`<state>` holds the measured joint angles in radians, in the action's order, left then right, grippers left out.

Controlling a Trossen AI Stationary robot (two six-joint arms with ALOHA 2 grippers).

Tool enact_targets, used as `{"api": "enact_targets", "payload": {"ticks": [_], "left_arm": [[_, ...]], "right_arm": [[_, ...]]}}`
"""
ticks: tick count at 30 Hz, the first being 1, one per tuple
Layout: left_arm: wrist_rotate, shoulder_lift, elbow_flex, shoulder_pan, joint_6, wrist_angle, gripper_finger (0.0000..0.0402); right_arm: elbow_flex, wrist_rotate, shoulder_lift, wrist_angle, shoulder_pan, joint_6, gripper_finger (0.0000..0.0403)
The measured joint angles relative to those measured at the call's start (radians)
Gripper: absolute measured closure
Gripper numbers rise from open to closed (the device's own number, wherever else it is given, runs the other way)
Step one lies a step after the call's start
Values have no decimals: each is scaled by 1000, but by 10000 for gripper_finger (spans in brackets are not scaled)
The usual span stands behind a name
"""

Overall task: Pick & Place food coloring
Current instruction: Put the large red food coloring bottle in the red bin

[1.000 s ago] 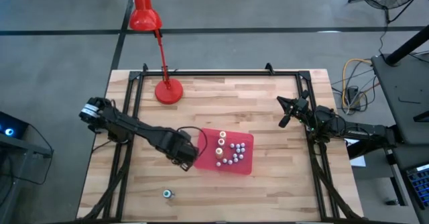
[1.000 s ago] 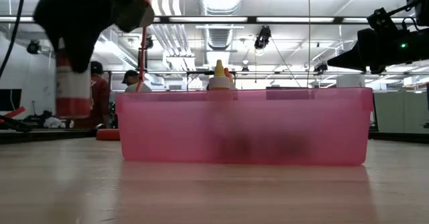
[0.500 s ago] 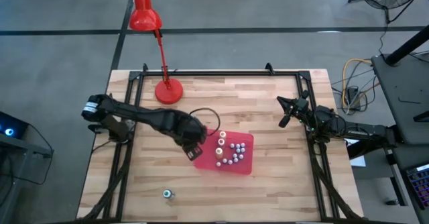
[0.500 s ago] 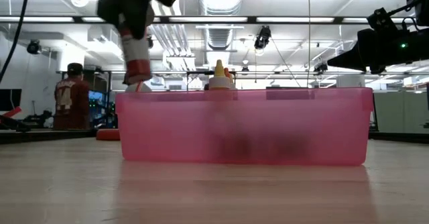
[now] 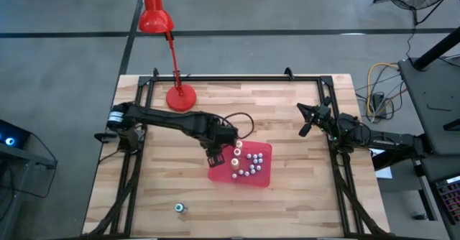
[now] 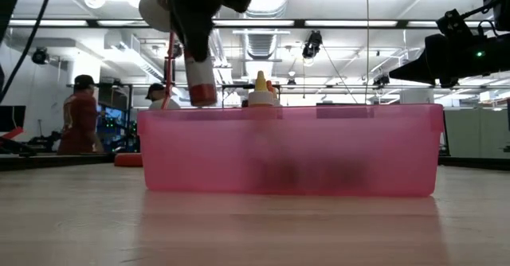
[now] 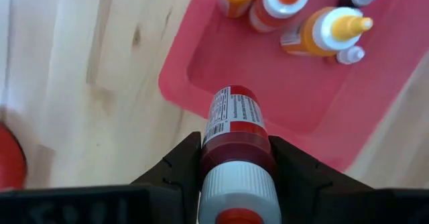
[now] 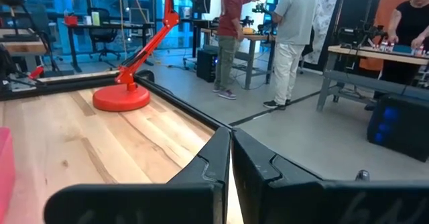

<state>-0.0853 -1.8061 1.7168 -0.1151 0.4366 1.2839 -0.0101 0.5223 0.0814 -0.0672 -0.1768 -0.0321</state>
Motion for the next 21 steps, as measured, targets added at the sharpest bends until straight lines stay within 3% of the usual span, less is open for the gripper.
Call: {"api": "enact_targets", "payload": {"ticks": [9, 21], "left_arm": [[-40, -87, 25, 4, -201, -23, 285], [-55, -197, 77, 2, -297, -61, 285]], "right_arm": [[0, 0, 0, 0, 0, -1, 394], [0, 0, 0, 0, 0, 6, 394]]}}
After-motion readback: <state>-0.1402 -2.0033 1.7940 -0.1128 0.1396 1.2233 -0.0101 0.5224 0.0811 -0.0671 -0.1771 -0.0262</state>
